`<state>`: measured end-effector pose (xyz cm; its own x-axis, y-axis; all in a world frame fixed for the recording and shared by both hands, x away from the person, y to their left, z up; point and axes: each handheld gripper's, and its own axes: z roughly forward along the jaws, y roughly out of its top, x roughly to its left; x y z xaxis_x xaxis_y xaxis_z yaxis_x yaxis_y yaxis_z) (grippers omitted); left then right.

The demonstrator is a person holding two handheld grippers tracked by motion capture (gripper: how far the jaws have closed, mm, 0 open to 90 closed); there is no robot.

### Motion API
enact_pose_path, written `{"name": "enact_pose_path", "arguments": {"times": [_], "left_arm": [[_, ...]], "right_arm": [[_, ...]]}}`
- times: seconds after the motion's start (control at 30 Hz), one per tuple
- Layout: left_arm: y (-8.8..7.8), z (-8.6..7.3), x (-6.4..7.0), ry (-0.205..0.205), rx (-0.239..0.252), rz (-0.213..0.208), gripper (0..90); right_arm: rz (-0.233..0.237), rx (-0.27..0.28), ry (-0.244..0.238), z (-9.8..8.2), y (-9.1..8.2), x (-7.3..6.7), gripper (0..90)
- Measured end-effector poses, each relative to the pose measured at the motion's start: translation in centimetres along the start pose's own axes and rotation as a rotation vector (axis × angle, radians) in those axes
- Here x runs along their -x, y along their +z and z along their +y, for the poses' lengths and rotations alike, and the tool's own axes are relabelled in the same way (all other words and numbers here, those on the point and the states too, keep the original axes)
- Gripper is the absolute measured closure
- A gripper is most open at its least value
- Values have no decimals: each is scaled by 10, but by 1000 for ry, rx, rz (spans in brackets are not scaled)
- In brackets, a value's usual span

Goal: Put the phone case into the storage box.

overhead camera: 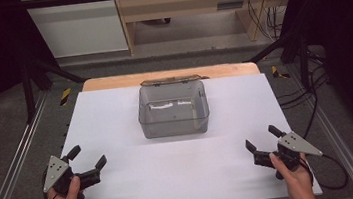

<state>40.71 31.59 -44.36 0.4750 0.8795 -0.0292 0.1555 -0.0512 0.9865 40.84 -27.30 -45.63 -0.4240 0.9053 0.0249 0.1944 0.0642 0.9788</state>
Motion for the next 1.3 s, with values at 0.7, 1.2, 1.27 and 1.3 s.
{"name": "enact_pose_path", "arguments": {"times": [0.7, 1.2, 1.27, 1.3], "left_arm": [[3, 0, 5, 13, -7, -27, 18], [5, 1, 12, 23, -7, -51, 18], [6, 1, 13, 20, -5, -55, 18], [6, 1, 13, 22, -6, -58, 18]], "right_arm": [[59, 3, -21, -2, 8, -12, 36], [94, 19, -35, 1, 14, -19, 33], [98, 21, -34, 2, 16, -20, 33], [100, 22, -37, 2, 16, -21, 33]]}}
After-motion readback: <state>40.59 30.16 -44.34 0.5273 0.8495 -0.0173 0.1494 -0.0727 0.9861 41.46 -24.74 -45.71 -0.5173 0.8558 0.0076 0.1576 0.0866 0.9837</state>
